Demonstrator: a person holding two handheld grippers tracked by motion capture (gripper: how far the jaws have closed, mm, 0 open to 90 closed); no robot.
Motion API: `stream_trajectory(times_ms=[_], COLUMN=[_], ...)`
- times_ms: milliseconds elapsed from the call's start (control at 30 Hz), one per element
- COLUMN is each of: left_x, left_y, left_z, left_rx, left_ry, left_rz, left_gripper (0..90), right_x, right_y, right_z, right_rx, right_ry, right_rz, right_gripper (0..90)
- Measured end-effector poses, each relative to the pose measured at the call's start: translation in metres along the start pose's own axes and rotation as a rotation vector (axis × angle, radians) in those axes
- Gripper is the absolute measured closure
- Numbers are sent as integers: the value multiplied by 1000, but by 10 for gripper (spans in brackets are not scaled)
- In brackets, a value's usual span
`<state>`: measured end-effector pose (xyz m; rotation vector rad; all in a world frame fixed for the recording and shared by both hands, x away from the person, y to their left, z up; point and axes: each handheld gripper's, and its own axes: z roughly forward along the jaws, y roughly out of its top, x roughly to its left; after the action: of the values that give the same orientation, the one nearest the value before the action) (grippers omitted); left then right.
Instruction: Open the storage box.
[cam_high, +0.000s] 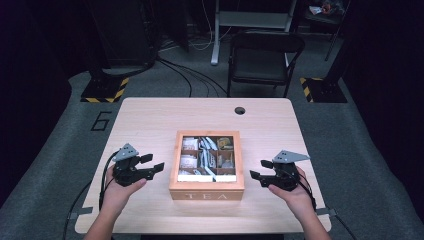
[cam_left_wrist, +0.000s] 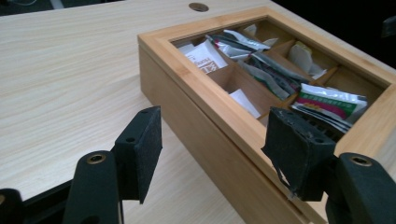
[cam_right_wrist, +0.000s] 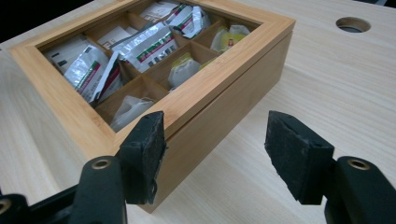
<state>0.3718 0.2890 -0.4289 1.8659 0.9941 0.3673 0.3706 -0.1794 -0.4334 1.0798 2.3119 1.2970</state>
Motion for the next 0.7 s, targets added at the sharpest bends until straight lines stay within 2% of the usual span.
stream_trajectory(times_ms=[167, 300, 467, 600, 700], left_x=[-5, -9, -12, -16, -19], left_y=[-5, -10, -16, -21, -24], left_z=[-2, -5, -9, -11, -10], left_rx=[12, 18, 17, 36, 59], left_ry=[-29, -46, -67, -64, -50], left_rz=[18, 43, 47, 43, 56], left_gripper=[361, 393, 421, 425, 436], right_x=[5, 12, 19, 23, 27], right_y=[-2, -5, -9, -13, -15], right_z=[1, -1, -2, -1, -1], right_rx=[2, 5, 12, 26, 31], right_ry=[26, 38, 52, 63, 67], right_rz=[7, -24, -63, -70, -71], right_gripper=[375, 379, 401, 405, 407])
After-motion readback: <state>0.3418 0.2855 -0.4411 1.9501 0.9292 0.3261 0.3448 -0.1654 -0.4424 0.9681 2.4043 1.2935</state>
